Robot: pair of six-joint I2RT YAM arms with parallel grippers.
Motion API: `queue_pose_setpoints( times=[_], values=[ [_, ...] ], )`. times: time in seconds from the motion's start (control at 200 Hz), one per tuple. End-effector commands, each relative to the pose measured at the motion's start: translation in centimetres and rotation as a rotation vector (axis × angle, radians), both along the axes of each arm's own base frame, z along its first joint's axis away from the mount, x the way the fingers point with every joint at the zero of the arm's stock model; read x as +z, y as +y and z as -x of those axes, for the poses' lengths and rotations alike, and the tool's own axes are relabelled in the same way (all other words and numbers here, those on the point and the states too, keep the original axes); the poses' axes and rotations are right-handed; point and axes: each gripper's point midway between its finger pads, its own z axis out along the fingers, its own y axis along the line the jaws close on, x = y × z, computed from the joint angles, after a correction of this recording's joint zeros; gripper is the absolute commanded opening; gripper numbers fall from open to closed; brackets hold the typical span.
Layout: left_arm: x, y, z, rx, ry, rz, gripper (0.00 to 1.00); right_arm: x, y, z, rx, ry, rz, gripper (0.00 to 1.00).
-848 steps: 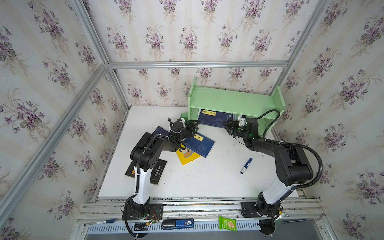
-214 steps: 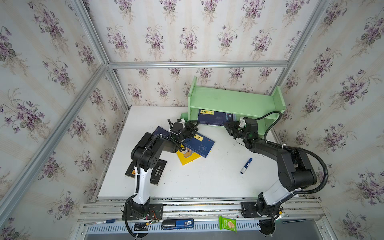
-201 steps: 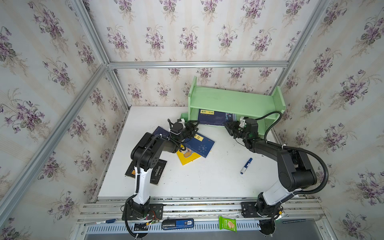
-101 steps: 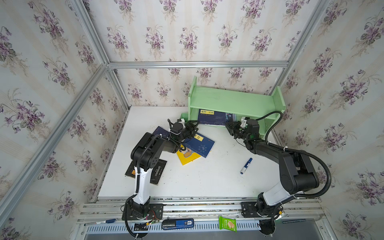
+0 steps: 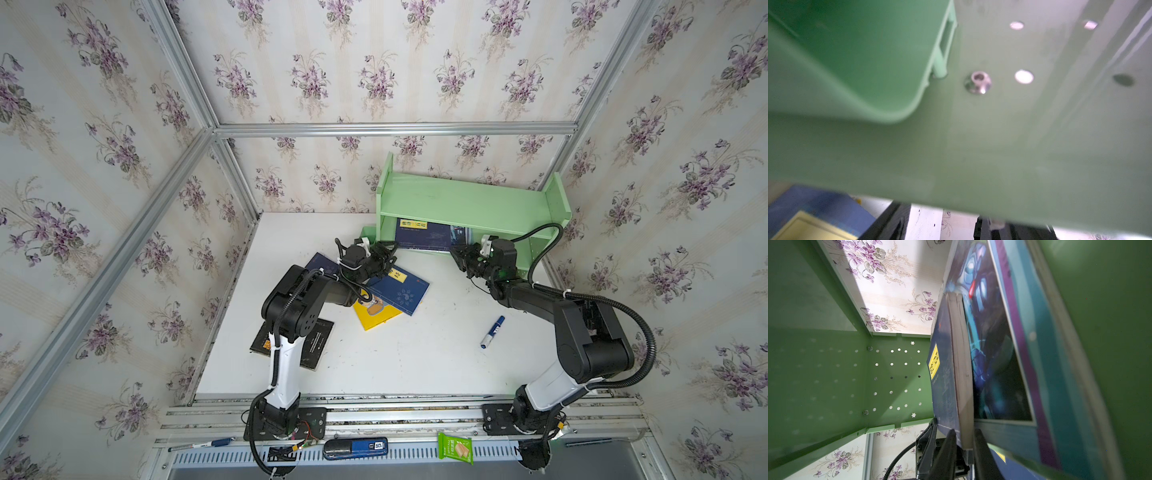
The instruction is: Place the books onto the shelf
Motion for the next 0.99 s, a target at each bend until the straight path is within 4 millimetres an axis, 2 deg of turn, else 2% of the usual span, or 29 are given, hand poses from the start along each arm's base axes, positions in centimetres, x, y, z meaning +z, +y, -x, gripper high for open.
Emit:
queue_pose_setpoints(
  times=[0.0,0.33,0.61,0.8,0.989],
  values=[
    [-2.7,-0.1,0.8,-0.018,0.134,-0.006,0.72,1.8,-0.2,-0.8,-0.016,-0.073,0.004,0.20],
    [-2.0,-0.2,0.9,-0.024,0.112,-0.002,0.73,1.7,-1.0,-0.8,-0.054,-0.061,0.033,0.25],
    [-0.7,-0.4,0.9,-0.039,0.062,0.013,0.79,2.4,-2.4,0.6,-0.090,-0.057,0.149,0.33],
    [0.6,-0.3,1.1,-0.045,0.019,0.025,0.83,1.8,-3.8,1.9,-0.114,-0.033,0.220,0.39],
    [0.8,0.2,1.8,-0.036,0.008,0.013,0.84,1.6,-5.8,3.0,-0.152,-0.018,0.341,0.42]
  ],
)
